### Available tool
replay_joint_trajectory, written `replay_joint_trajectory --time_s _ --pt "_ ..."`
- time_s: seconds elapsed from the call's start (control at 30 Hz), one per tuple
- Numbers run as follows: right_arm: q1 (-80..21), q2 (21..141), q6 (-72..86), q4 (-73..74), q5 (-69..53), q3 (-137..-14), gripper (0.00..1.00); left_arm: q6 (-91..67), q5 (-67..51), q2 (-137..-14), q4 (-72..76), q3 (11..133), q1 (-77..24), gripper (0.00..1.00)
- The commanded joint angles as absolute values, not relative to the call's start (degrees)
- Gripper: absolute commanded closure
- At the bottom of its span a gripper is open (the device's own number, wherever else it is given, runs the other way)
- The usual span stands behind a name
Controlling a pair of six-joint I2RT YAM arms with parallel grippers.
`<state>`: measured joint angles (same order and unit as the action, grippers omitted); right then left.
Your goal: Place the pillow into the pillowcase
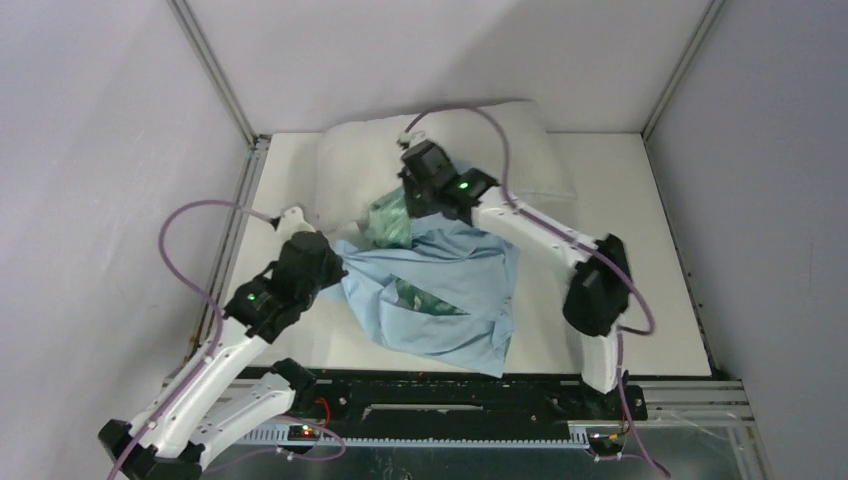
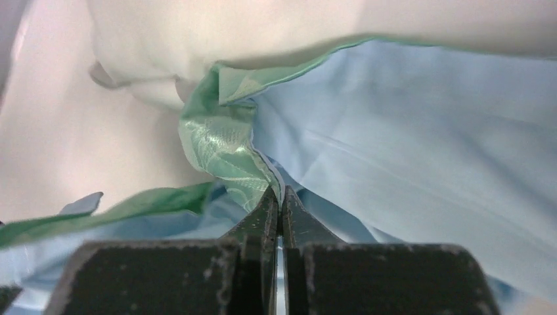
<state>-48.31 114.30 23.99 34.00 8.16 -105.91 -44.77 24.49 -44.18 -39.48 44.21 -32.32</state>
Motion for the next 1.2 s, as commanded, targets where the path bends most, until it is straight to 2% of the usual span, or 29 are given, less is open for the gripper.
replay_joint_trajectory --time_s 0.0,0.17,0.33,0.67,0.83,0.93,1.03,1.07,1.17 --pt "-44.1 94.2 23.8 38.6 16.5 -108.6 1.00 -37.5 29.4 -42.0 -44.7 56.0 -32.0 1.00" --pt "-41.6 78.4 20.6 41.3 26.9 -108.0 1.00 -29.5 28.2 -40.8 -46.1 66.6 -32.2 1.00" --pt "-40.9 66.7 16.2 43.0 37.2 -110.9 1.00 -21.3 18.5 -40.3 -41.1 74.8 -33.4 1.00" --pt "-42.0 57.3 6.2 44.6 52.6 -121.7 1.00 -12.3 -6.0 -40.9 -32.4 84.6 -37.6 1.00" --pt "-45.7 56.0 0.3 42.8 60.4 -126.4 1.00 -12.9 -12.8 -42.7 -31.0 88.7 -39.7 1.00" --pt "-51.8 55.9 -14.8 29.9 68.7 -124.2 1.00 -14.0 -12.2 -45.2 -30.7 91.0 -40.6 1.00" --pt "-59.0 55.1 -45.6 -8.5 76.3 -109.3 1.00 -18.3 -8.6 -49.5 -29.5 90.9 -41.0 1.00" --pt "-60.2 55.5 -49.6 -14.0 76.3 -108.0 1.00 -20.0 -7.2 -51.8 -29.9 91.0 -41.1 1.00" --pt "-59.3 58.7 -50.0 -14.3 75.4 -106.4 1.00 -23.4 -1.8 -59.9 -32.4 91.3 -41.1 1.00"
